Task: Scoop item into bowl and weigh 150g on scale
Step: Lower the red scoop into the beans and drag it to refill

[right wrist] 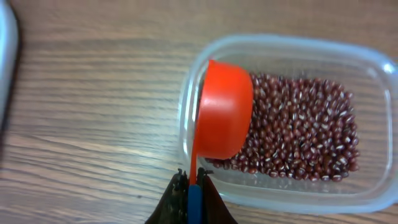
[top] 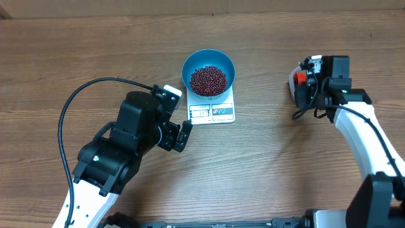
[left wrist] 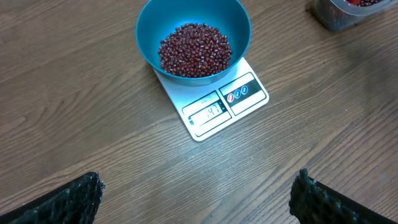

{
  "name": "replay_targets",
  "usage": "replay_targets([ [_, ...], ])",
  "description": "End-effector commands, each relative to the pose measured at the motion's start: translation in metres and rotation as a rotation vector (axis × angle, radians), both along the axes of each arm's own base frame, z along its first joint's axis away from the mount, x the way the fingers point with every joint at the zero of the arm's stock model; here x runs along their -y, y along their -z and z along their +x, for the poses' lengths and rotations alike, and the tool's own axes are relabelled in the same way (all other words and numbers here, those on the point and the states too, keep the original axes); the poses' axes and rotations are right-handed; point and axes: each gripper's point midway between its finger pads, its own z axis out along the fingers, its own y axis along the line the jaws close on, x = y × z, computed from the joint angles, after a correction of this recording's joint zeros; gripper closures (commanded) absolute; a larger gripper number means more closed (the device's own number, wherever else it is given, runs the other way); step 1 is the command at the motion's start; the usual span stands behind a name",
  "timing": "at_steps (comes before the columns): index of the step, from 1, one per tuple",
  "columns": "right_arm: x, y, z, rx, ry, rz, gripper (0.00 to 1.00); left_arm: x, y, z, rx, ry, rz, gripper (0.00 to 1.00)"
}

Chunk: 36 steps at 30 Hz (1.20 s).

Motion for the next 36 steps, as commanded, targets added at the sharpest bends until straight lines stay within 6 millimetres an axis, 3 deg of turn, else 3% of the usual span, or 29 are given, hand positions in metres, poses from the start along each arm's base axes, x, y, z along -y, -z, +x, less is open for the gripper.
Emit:
replay_targets([
  [1, 0.000, -0.027, 0.006, 0.064, 0.001, 0.047, 0.96, 0.000, 0.000, -0.001, 0.003, -0.002, -0.001, 0.00],
  [8, 0.021, -0.025, 0.001, 0.049, 0.047, 0.099, 0.97, 0.000, 0.000, -0.001, 0.003, -0.002, -0.001, 0.01],
  [23, 0.043, -0.048, -0.007, 0.121, 0.060, 0.455, 0.96, 0.000, 0.000, -0.001, 0.003, -0.002, -0.001, 0.01],
  [36, 0.032, -0.071, -0.010, 0.160, 0.042, 0.573, 0.97, 0.000, 0.000, -0.001, 0.003, -0.002, -0.001, 0.01],
])
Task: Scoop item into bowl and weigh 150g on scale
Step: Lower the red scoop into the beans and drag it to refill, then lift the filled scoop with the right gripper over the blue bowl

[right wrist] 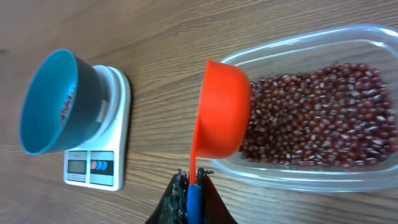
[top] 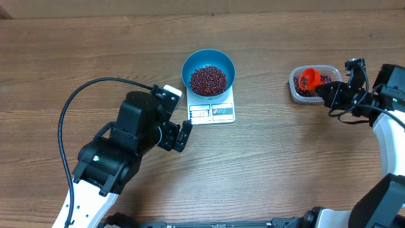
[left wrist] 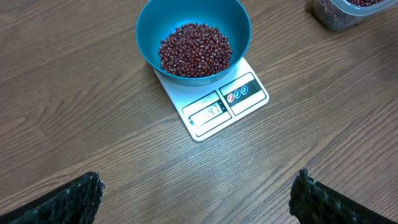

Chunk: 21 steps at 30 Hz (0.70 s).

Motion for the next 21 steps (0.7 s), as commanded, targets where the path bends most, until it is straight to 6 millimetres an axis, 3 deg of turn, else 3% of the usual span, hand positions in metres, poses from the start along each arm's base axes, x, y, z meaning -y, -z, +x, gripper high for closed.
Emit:
replay_targets([
  [1, -0.005, -0.039, 0.004, 0.095, -0.008, 0.017, 0.96, 0.000, 0.000, -0.001, 0.003, -0.002, -0.001, 0.00],
  [12, -0.023, -0.098, -0.013, 0.251, -0.044, 0.017, 0.97, 0.000, 0.000, -0.001, 0.003, -0.002, -0.001, 0.01],
  [17, -0.040, -0.103, -0.015, 0.250, -0.072, 0.039, 0.97, 0.000, 0.000, -0.001, 0.003, -0.002, -0.001, 0.00],
  [21, -0.070, -0.106, -0.014, 0.263, -0.159, 0.046, 0.97, 0.000, 0.000, -0.001, 0.003, -0.002, -0.001, 0.00],
])
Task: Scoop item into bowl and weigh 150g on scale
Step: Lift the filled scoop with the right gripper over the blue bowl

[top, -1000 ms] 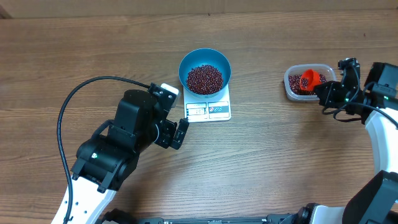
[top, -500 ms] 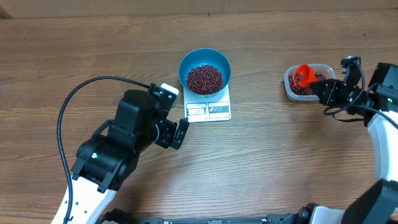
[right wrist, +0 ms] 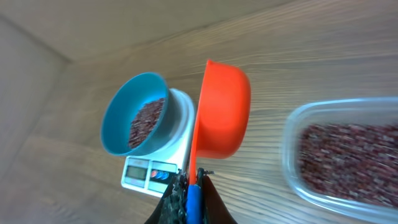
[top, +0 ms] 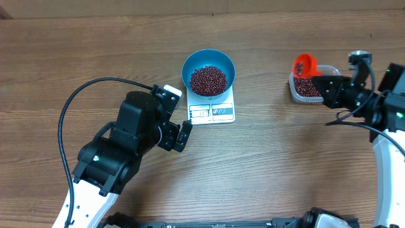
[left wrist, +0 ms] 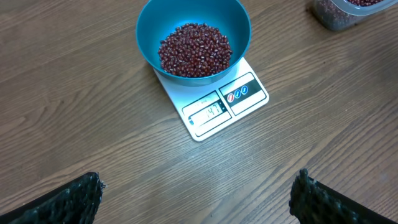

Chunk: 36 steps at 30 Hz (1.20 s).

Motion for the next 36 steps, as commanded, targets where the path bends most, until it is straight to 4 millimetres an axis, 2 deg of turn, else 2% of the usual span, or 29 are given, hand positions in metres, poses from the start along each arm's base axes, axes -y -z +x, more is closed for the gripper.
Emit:
replay_targets([
  [1, -0.032, -0.024, 0.003, 0.072, -0.094, 0.000, 0.97, 0.000, 0.000, -0.001, 0.003, -0.002, -0.001, 0.00],
  [5, -0.068, -0.032, 0.004, 0.108, -0.185, 0.007, 0.97, 0.000, 0.000, -0.001, 0.003, -0.002, -0.001, 0.00],
  [8, -0.088, -0.037, 0.004, 0.127, -0.223, 0.013, 0.97, 0.000, 0.000, -0.001, 0.003, -0.002, -0.001, 0.00],
  [18, -0.132, -0.035, 0.007, 0.164, -0.288, -0.038, 0.96, 0.000, 0.000, -0.001, 0.003, -0.002, -0.001, 0.01],
  [24, -0.152, -0.023, 0.012, 0.153, -0.337, -0.035, 0.97, 0.000, 0.000, -0.001, 0.003, -0.002, -0.001, 0.01],
  [32, -0.169, 0.008, 0.027, 0.106, -0.374, -0.031, 0.97, 0.000, 0.000, -0.001, 0.003, -0.002, -0.001, 0.00],
  [36, -0.179, 0.017, 0.034, 0.116, -0.397, -0.033, 0.96, 0.000, 0.000, -0.001, 0.003, -0.002, -0.001, 0.00],
])
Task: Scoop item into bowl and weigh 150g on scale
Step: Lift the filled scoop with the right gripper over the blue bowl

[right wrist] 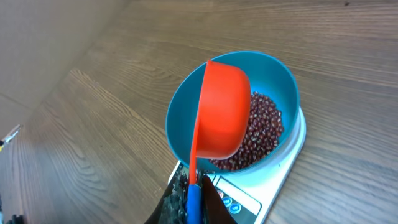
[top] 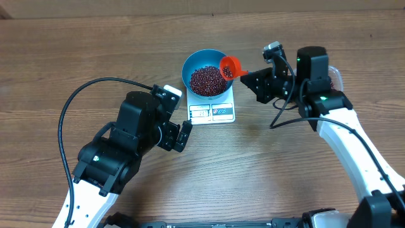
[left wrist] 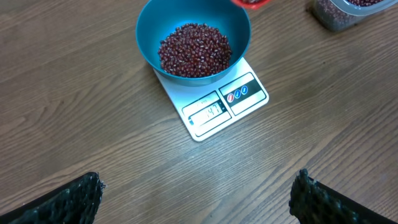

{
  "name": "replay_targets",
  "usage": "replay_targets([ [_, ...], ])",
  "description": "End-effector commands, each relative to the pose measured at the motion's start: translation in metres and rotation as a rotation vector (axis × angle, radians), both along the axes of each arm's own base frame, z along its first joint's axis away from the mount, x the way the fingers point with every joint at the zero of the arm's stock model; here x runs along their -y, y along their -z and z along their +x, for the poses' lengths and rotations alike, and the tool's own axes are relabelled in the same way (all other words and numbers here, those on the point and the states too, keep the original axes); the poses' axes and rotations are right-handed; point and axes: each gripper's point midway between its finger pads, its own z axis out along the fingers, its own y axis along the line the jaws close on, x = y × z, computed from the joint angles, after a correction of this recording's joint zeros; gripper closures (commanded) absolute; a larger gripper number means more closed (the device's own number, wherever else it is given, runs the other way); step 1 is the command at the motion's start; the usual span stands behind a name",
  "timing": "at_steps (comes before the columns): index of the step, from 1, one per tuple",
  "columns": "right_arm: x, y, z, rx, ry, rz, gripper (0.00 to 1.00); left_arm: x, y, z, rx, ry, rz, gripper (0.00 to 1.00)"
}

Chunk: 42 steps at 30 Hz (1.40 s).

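Observation:
A blue bowl (top: 208, 73) of dark red beans (top: 207, 79) stands on a small white scale (top: 212, 112); its display (left wrist: 206, 112) is too small to read. My right gripper (right wrist: 190, 194) is shut on the blue handle of an orange scoop (top: 228, 66), whose cup hangs over the bowl's right rim (right wrist: 222, 118) with some beans showing inside. My left gripper (left wrist: 196, 196) is open and empty over bare wood in front of the scale. A clear tub of beans (left wrist: 339, 11) sits at the right.
The left arm (top: 123, 149) and its black cable (top: 82, 95) take up the table's left front. The right arm (top: 342, 136) reaches in from the right. A brown wall or edge runs along the far side of the table.
My right gripper has carried the orange scoop from above the tub's left end to over the bowl's right rim. The left gripper, bowl and scale have not moved.
First the scoop was down in the tub of beans. Then it was tilted at the tub's near edge, then held above the tub's left end, and now it hangs over the bowl. The left arm stayed still throughout.

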Motion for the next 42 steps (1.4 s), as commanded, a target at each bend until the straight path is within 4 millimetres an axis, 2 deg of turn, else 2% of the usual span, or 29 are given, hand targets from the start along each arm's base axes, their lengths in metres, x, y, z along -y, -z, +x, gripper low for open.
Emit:
replay_targets([
  [1, -0.013, -0.009, 0.010, 0.061, -0.033, -0.002, 0.96, 0.000, 0.000, -0.001, 0.003, -0.002, -0.001, 0.01],
  [10, -0.035, 0.001, 0.008, 0.310, -0.231, -0.172, 0.96, 0.000, 0.000, -0.001, 0.003, -0.002, -0.001, 0.01],
  [14, -0.031, 0.004, 0.017, 0.330, -0.189, -0.223, 0.96, 0.000, 0.000, -0.001, 0.003, -0.002, -0.001, 0.01],
  [42, -0.027, -0.001, 0.028, 0.504, -0.240, -0.340, 0.96, 0.000, 0.000, -0.001, 0.003, -0.002, -0.001, 0.01],
])
